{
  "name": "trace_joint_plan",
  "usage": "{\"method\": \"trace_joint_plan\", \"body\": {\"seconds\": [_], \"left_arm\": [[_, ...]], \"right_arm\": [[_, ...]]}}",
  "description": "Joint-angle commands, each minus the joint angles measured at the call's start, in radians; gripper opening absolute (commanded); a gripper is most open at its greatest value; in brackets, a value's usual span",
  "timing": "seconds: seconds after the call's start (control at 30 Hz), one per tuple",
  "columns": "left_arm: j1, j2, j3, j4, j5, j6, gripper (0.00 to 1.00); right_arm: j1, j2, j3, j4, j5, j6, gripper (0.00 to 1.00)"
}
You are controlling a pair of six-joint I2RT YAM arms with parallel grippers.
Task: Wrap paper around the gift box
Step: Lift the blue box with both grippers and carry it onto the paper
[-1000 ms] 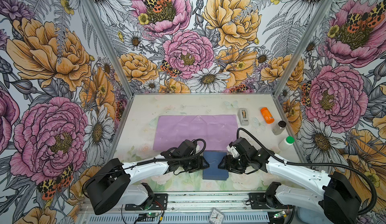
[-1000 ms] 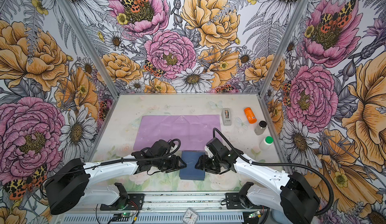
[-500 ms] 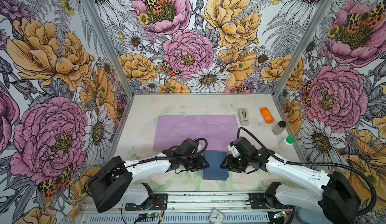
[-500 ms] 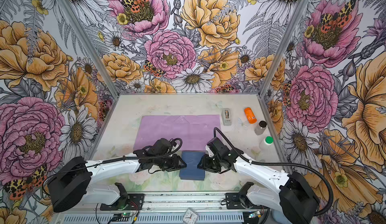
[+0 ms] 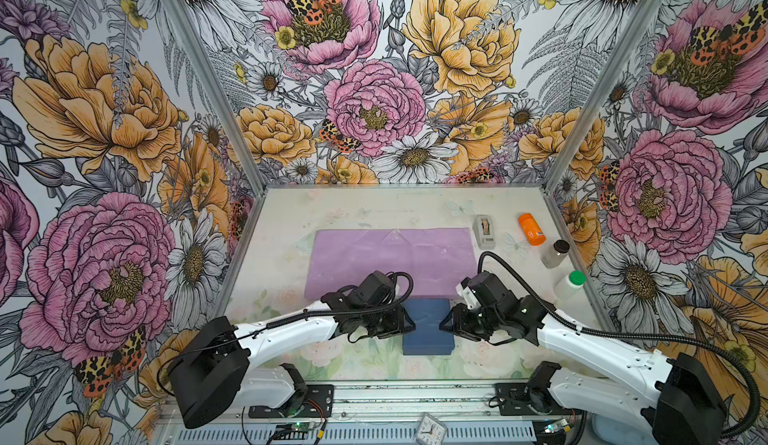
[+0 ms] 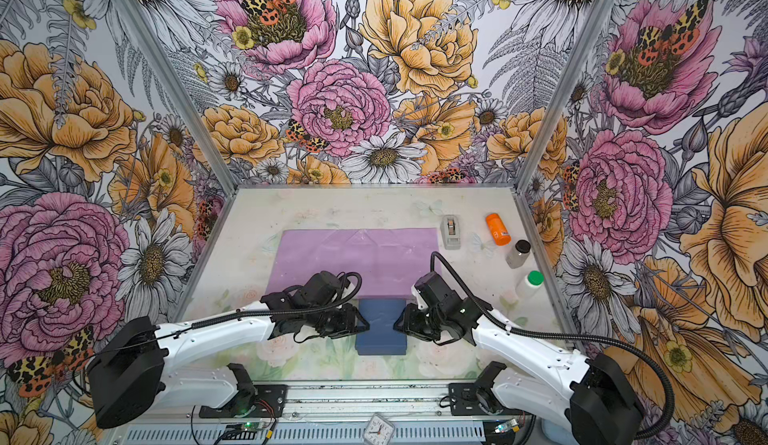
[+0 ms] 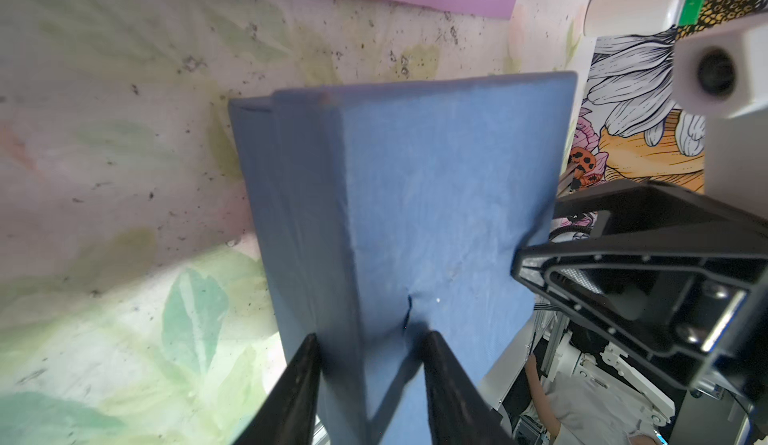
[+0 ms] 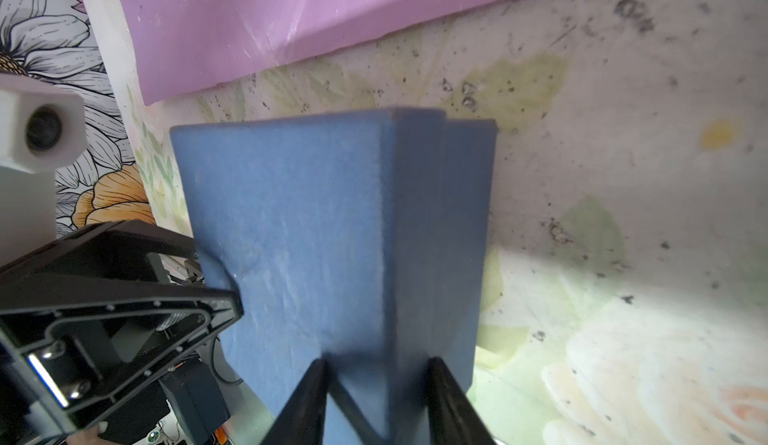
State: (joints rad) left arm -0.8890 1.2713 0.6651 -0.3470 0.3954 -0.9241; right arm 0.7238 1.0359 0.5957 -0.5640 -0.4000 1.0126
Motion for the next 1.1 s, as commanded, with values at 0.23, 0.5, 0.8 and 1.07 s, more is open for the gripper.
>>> {"method": "trace_joint_plan", "body": {"seconds": [0.23,0.5,0.8,1.07], "left_arm": [[0.003,-0.07,0.081,-0.01,-0.004,0.037,0.41],[0.084,-0.075,0.135,-0.067,0.008,0.094,0.41],[0.215,-0.04,0.211,-0.119,0.023,0.174,0.41],[0.327,0.046,0.286,-0.132,0.06,0.24,0.41]], "right_arm": [[0.022,-0.001,0.13,0.034,0.045,0.009,0.39],[0.017,0.074,0.237,0.001,0.085,-0.027,0.39],[-0.033,0.191,0.362,0.0,0.108,-0.076,0.39],[-0.088,0.322,0.491,0.001,0.111,-0.128,0.39]]}}
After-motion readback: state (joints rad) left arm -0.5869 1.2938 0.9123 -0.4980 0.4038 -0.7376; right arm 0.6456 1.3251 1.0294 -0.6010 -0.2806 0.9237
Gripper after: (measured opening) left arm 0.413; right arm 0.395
